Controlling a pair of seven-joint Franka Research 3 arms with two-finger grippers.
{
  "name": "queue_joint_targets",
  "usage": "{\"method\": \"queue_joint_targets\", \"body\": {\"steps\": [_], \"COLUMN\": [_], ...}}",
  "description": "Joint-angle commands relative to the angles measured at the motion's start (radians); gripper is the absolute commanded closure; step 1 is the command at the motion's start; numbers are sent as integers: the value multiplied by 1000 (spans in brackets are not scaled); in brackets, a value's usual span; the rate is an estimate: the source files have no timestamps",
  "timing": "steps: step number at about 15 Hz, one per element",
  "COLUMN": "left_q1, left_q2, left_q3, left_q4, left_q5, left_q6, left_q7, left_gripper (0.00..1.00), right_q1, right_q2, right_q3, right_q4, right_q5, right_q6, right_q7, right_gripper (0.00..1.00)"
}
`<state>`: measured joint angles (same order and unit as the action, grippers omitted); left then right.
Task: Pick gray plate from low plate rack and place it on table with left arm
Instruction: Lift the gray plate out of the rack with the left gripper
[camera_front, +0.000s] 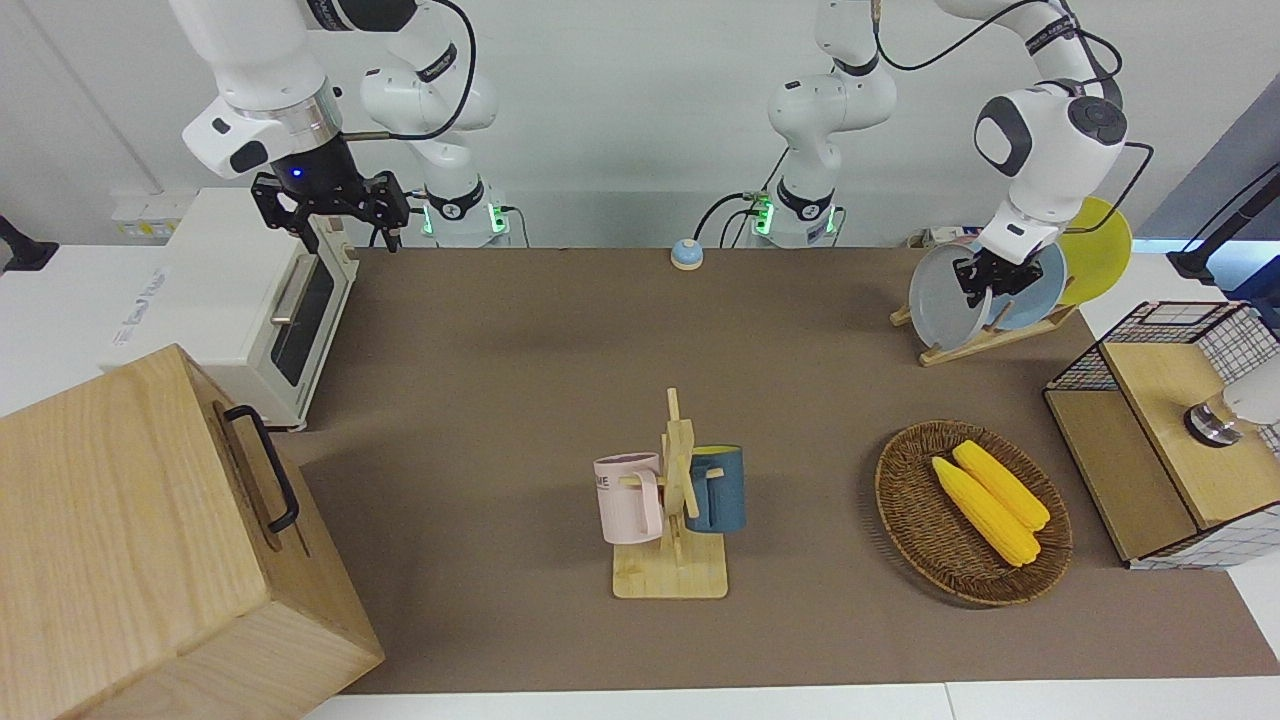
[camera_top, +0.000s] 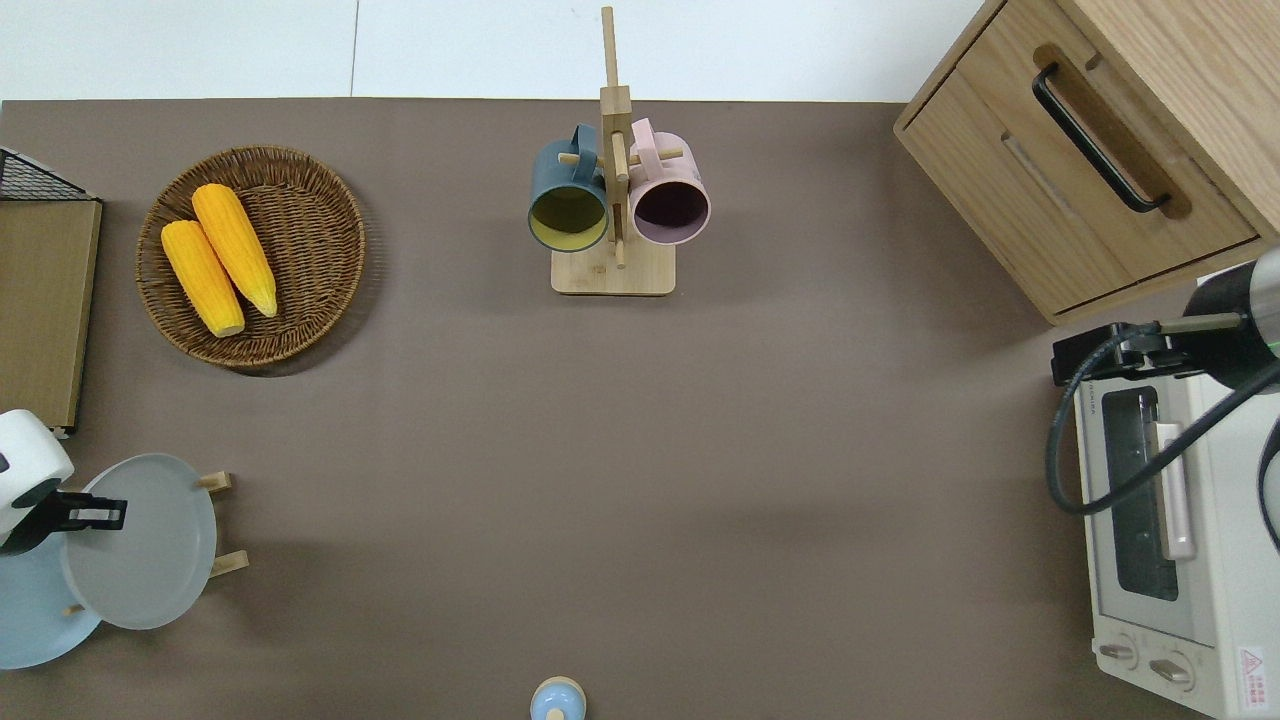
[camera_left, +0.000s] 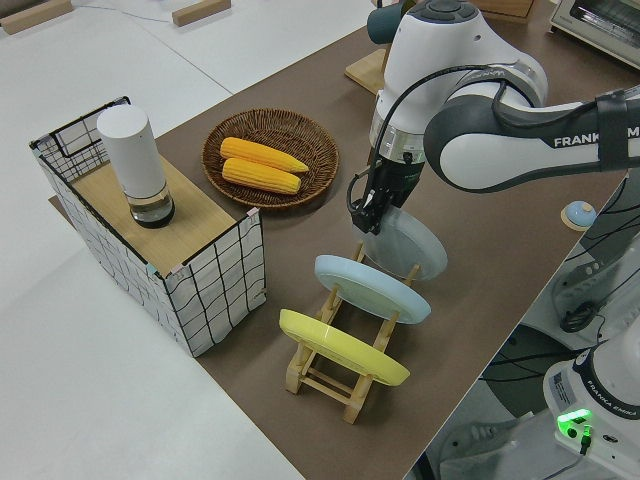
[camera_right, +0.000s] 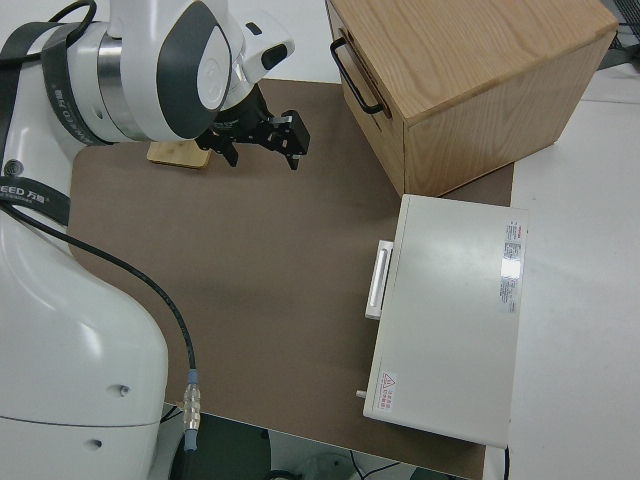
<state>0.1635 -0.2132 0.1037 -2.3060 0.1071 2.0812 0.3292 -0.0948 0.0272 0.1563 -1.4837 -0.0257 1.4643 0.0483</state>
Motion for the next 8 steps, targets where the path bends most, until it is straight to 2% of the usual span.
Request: {"method": "queue_joint_targets", "body": {"steps": [1,8], "left_q1": [-7,-19], "left_q2": [-38,-75], "left_q3": [-1,-21], "left_q4": [32,184], "left_q5": [13,13], "left_q6": [-82,-286], "left_q7": [11,-39], "left_gripper": [1000,1000], "right_q1": [7,7], "right_q2": [0,0], "right_q3": [-6,-6], "right_q4": [6,6], "right_q5": [3,3], "right_q6": [-2,-1], "right_q7": [4,4], "right_gripper": [17,17]}}
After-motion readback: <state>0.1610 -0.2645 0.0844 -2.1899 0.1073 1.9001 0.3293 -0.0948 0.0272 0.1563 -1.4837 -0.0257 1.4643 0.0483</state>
